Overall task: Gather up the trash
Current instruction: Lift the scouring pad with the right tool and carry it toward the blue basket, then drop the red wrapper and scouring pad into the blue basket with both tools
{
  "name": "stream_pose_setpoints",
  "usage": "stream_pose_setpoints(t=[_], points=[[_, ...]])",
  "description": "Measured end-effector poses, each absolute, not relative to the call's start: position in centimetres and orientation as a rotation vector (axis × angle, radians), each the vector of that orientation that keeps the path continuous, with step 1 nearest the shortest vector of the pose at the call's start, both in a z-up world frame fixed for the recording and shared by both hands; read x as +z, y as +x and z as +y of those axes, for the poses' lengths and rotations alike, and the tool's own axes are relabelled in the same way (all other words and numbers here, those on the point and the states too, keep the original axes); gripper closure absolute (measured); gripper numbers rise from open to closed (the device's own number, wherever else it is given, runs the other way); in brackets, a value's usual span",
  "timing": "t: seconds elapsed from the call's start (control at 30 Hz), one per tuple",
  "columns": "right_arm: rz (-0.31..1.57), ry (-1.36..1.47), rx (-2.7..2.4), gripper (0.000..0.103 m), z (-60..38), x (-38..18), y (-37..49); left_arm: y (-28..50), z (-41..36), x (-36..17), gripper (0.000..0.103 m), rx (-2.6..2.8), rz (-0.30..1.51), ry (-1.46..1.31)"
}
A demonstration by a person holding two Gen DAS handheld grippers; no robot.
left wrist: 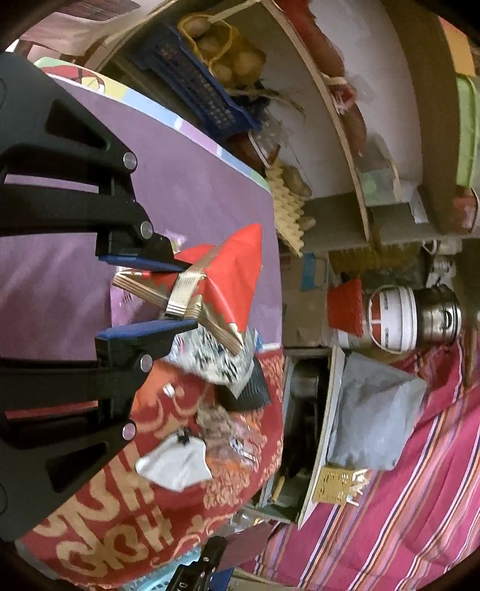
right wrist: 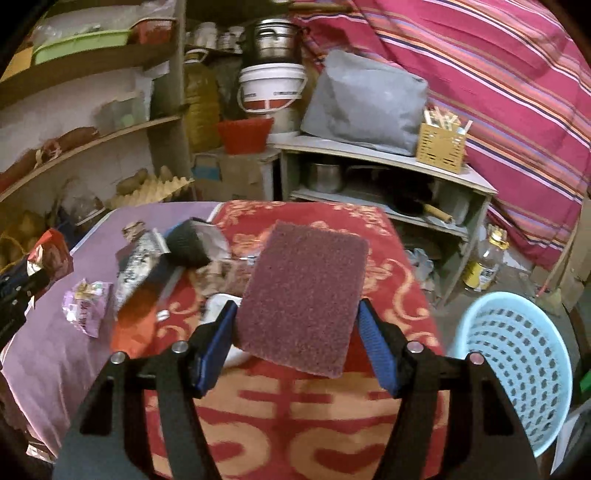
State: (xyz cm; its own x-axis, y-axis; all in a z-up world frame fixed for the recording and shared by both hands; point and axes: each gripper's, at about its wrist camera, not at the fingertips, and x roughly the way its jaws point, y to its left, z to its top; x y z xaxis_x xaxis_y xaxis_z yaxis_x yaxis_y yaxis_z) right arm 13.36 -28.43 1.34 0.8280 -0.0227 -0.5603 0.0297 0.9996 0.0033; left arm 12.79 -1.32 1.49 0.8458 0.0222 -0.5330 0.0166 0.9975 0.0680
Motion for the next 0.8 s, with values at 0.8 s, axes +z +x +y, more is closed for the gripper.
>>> stream_pose_setpoints(t=[0.8], points=[[0.604,0.150,-0.244,0.038,-47.8,0.0,6.1,12.6,-22.0,0.8,0.080,-0.351,0.562,0.127]])
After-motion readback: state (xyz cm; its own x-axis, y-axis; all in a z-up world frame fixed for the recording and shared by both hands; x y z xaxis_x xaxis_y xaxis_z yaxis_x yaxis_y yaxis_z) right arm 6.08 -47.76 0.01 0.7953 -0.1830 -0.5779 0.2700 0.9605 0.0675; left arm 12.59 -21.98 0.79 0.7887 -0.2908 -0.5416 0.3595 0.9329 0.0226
